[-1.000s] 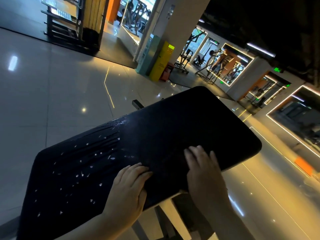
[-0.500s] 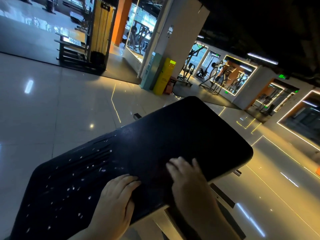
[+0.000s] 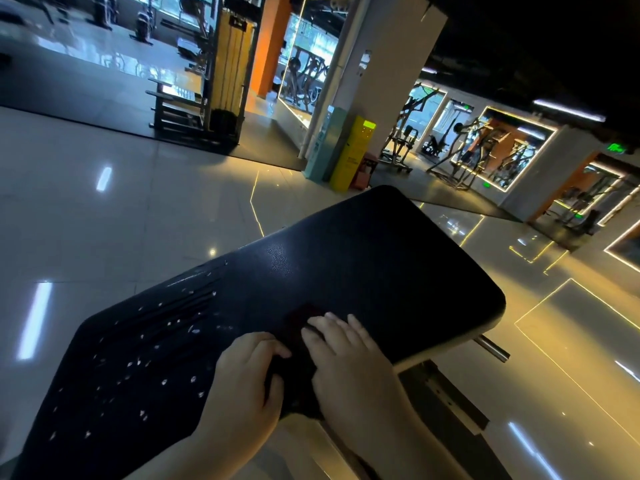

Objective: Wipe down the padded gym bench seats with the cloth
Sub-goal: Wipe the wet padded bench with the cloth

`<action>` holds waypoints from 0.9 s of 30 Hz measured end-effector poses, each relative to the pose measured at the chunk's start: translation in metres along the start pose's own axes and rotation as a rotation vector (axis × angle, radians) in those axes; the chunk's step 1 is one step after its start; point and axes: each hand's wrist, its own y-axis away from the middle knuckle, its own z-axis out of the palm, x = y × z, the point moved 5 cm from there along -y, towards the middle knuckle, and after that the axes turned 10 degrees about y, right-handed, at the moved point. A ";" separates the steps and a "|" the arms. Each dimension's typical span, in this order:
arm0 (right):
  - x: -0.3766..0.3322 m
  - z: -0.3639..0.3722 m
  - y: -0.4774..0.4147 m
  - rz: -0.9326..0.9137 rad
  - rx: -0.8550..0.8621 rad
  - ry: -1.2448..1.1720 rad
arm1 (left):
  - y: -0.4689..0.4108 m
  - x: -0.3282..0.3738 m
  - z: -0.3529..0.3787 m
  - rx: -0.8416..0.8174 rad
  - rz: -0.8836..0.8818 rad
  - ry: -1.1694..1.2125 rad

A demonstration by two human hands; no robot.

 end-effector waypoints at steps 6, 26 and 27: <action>0.061 -0.023 -0.001 0.150 -0.013 0.163 | 0.005 -0.001 0.003 0.017 -0.099 -0.027; 0.119 -0.054 0.001 0.250 0.098 0.033 | 0.001 0.021 0.018 0.084 -0.152 -0.113; 0.108 -0.052 -0.004 0.228 0.085 0.028 | 0.000 0.024 0.021 0.092 -0.154 -0.112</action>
